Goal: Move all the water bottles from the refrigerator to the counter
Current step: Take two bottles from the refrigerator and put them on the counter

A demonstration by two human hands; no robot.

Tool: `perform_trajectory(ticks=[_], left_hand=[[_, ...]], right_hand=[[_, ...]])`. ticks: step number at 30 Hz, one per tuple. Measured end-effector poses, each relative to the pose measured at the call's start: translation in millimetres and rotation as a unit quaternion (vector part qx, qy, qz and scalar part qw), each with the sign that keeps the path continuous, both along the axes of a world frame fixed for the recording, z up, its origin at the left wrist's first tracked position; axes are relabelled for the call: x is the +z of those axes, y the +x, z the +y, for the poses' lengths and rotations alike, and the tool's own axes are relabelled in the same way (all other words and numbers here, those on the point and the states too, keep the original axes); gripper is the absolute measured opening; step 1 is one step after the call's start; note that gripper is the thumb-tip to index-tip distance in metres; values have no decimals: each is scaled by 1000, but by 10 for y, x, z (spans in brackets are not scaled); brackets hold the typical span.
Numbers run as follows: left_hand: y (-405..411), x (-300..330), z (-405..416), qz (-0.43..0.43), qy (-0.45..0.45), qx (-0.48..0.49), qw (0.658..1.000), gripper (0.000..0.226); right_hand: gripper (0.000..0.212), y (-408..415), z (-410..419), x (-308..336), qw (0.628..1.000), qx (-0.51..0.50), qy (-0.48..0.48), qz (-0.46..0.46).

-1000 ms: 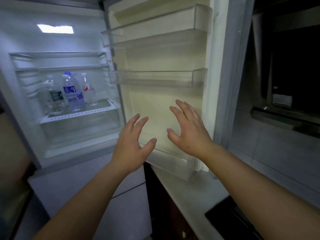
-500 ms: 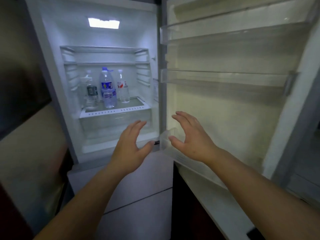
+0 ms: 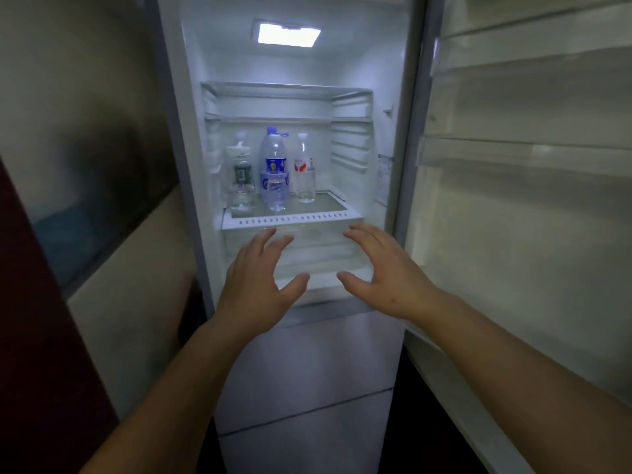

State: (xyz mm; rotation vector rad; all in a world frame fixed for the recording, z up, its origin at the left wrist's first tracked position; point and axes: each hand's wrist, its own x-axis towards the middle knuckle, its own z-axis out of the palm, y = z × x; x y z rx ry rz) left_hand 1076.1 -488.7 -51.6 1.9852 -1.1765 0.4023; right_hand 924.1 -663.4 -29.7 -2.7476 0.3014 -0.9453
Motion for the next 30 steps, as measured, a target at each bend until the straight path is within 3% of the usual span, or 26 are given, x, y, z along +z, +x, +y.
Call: perform_trajectory(ticks=[7,16,21,30], left_hand=[[400,22,-145,36,-11,37,999,67],[887,202,-564,22,13,89,996,67],[1095,293,-786,69,-7,108,992,74],[1517,290,-1096,77,-46,117,989,64]], right_hand=[[72,570,-314,99,999,39,6,6],[67,1296,-836,202,997,65,29,-17],[67,1608,-1078,186,995,87,44,-28],[63,2168,-1284,138,992,106,66,-27]])
